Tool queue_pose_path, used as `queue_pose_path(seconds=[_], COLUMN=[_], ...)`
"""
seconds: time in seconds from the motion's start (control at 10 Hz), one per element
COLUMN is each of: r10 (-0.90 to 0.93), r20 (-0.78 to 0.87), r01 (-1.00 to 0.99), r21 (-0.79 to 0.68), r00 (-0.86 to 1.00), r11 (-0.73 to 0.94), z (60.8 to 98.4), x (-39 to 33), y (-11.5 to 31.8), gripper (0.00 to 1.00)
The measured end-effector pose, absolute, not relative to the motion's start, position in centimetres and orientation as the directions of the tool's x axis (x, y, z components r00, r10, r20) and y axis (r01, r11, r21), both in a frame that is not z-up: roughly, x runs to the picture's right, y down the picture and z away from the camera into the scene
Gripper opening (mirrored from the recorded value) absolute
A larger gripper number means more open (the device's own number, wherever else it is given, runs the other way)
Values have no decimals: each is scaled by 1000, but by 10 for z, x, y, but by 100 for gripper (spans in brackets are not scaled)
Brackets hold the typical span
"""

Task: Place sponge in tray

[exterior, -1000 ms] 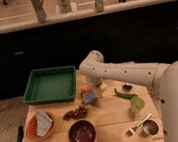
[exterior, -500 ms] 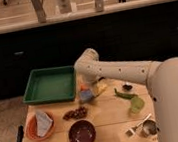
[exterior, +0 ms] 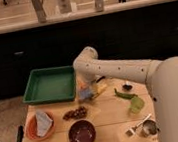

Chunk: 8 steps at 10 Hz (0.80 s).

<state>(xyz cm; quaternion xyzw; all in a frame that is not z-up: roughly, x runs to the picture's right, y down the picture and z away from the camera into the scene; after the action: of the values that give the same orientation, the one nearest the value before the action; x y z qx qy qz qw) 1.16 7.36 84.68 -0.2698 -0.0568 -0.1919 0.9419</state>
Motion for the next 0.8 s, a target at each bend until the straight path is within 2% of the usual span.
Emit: queue_pose_path(seconds=[0.8], r10=[-392], r20=[268], r01=[474], r21=[-448], r00=[880], r11=[758], z=[850], x=[-18], y=[42], gripper=[1])
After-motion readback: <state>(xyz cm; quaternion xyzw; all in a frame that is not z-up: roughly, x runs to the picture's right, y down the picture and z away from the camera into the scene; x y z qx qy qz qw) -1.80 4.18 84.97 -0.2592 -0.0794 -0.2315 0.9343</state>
